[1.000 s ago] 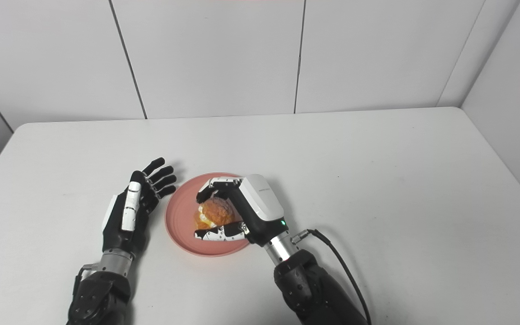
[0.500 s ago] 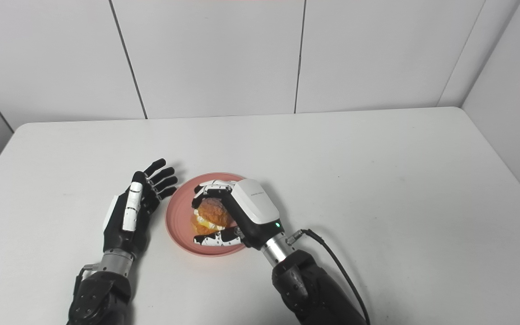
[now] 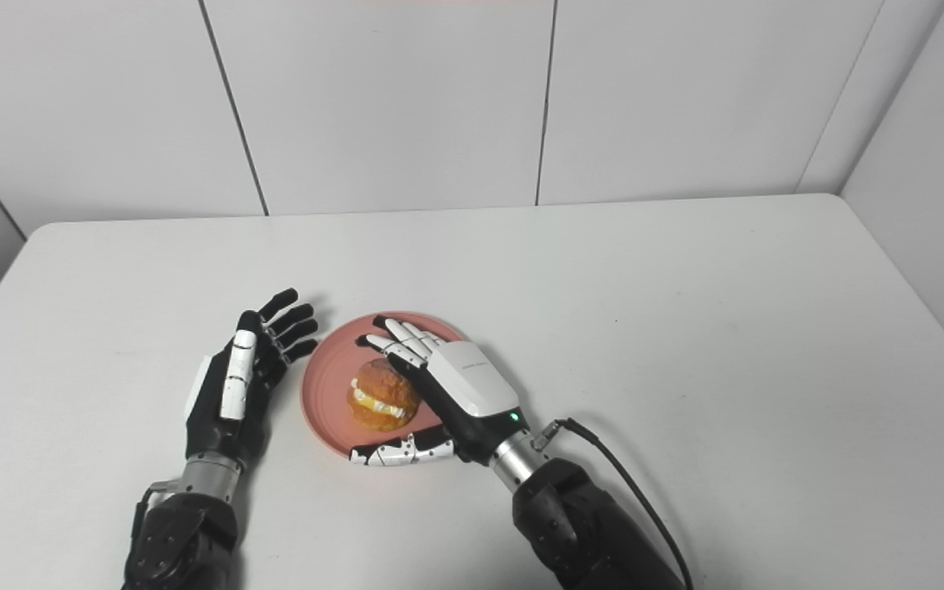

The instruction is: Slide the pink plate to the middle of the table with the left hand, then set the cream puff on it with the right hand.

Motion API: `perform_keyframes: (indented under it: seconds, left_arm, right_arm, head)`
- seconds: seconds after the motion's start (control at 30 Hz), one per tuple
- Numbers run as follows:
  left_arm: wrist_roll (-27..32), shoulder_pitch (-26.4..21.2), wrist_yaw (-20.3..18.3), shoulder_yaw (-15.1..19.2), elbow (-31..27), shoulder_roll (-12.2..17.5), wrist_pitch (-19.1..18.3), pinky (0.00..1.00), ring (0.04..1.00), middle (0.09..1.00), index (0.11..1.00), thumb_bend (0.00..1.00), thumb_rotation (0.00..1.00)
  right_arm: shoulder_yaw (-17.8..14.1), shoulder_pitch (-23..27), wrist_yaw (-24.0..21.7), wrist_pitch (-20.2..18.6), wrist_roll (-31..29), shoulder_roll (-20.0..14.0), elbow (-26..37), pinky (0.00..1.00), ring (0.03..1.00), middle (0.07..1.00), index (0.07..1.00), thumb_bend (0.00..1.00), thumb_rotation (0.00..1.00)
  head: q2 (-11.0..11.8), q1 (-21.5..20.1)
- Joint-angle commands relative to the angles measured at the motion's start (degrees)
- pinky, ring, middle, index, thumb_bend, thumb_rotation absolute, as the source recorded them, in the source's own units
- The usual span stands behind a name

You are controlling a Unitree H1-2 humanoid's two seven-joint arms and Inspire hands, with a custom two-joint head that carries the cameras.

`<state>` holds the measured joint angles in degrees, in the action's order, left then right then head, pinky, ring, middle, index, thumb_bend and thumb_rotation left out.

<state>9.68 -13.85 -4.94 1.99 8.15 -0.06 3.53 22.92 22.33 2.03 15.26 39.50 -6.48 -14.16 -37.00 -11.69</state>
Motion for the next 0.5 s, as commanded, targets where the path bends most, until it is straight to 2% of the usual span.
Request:
perform_keyframes:
  seconds: [0.0,0.2,0.33,0.43,0.47]
  left_arm:
    - [0.1,1.7,-0.4,0.0,0.5,-0.1,0.5,0.77,0.798,0.794,0.788,0.59,0.9]
    - [0.1,1.6,-0.1,0.1,0.5,-0.4,0.6,0.78,0.796,0.8,0.789,0.61,0.88]
    - [0.1,1.7,-0.6,-0.2,0.4,-0.1,0.8,0.82,0.827,0.833,0.822,0.62,0.88]
    - [-0.2,1.8,-0.6,-0.4,0.2,0.0,0.7,0.85,0.853,0.863,0.846,0.64,0.89]
    - [-0.2,1.8,-0.6,-0.4,0.2,0.1,0.8,0.85,0.855,0.864,0.847,0.64,0.89]
  right_arm:
    - [-0.6,0.8,2.8,3.1,-0.7,0.4,1.3,0.97,0.997,1.0,0.9,0.64,0.67]
    - [-2.8,0.3,9.7,8.4,-2.8,2.0,-0.7,0.99,0.993,1.0,0.974,0.62,0.67]
    - [-5.0,0.1,12.4,10.1,-5.0,3.4,-1.4,1.0,1.0,1.0,0.998,0.61,0.77]
    - [-5.7,0.3,15.4,11.4,-5.4,4.0,-2.4,0.99,1.0,1.0,1.0,0.61,0.87]
    - [-5.6,0.4,16.1,11.6,-5.6,4.0,-2.7,0.99,1.0,1.0,1.0,0.62,0.88]
  head:
    - [0.0,0.0]
    - [-0.1,0.0]
    - [-0.3,0.0]
    - [-0.3,0.0]
    - [-0.3,0.0]
